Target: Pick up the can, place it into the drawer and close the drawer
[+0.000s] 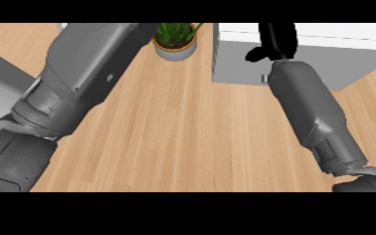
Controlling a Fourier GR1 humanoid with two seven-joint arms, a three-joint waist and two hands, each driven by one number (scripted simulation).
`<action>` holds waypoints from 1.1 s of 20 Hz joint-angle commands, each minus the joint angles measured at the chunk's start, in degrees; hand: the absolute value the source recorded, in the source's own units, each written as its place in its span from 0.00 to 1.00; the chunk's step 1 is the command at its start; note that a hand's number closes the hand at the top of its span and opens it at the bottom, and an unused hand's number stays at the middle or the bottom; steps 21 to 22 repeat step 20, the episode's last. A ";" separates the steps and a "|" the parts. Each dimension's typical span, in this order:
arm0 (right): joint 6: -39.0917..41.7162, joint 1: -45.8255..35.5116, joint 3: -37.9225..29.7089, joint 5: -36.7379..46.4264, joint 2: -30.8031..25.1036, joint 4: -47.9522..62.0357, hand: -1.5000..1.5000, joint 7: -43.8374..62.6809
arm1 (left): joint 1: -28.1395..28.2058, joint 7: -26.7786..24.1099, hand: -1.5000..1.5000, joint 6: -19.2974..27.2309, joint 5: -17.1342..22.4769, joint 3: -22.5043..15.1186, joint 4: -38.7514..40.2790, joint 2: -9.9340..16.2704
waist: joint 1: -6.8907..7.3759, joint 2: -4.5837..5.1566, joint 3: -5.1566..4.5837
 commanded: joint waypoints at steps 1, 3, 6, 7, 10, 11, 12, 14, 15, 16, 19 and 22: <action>-5.02 -4.74 -1.42 1.48 0.87 7.18 0.00 0.99 | 1.94 1.65 0.00 -0.93 -0.80 -0.88 -3.83 1.93 | 1.62 0.28 0.04; -4.96 -7.37 -2.24 0.89 0.34 8.06 0.00 0.10 | 4.57 1.25 0.00 -1.20 -0.70 -0.64 -5.28 2.58 | 1.17 0.30 0.03; -4.04 -9.21 -3.08 0.85 -1.60 10.72 0.00 -0.83 | 5.42 3.93 0.00 -1.86 -1.06 -1.43 -9.07 4.48 | 1.88 0.14 0.04; -2.26 -11.90 -3.19 1.01 -2.11 10.82 0.00 0.35 | 7.44 3.91 0.00 -3.22 -0.41 -1.16 -9.18 4.83 | 2.32 0.25 0.00; -4.20 -11.55 -4.51 -0.46 -0.89 11.65 0.00 -1.82 | 8.44 5.06 0.00 -3.19 -0.38 -0.90 -12.04 6.52 | 2.20 0.30 0.05; -2.63 -13.78 -4.89 -0.70 -0.96 11.90 0.00 -0.96 | 7.60 5.87 0.00 -2.20 -0.68 -1.16 -12.87 6.28 | 2.60 0.23 0.05; -4.82 -11.50 -5.78 -1.71 -0.45 12.38 0.00 -2.96 | 10.08 4.58 0.00 -3.41 -0.99 -1.66 -13.29 6.75 | 2.73 0.63 0.09; -1.15 -15.38 -7.70 -4.42 0.20 10.99 0.00 -3.81 | 9.05 5.84 0.00 -1.82 -0.88 -1.31 -14.63 6.49 | 2.34 0.17 0.11; 0.29 -15.56 -9.49 -6.91 -0.77 10.13 0.00 -7.09 | 10.23 5.57 0.00 -2.34 -0.25 -0.75 -14.79 6.67 | 2.29 0.34 0.15; -1.45 -13.89 -9.89 -7.31 0.70 10.71 0.00 -7.69 | 11.06 5.38 0.00 -3.73 -0.54 -1.08 -16.05 8.11 | 2.59 0.46 0.14; -2.31 -13.59 -10.75 -7.81 0.49 11.63 0.00 -9.94 | 11.86 8.31 0.00 -1.18 -1.05 -2.01 -19.39 7.32 | 2.16 0.29 0.12; -1.93 -14.73 -11.17 -7.87 -0.20 12.24 0.00 -9.77 | 12.97 7.13 0.00 -3.02 -0.84 -1.43 -20.26 9.23 | 2.74 0.61 0.08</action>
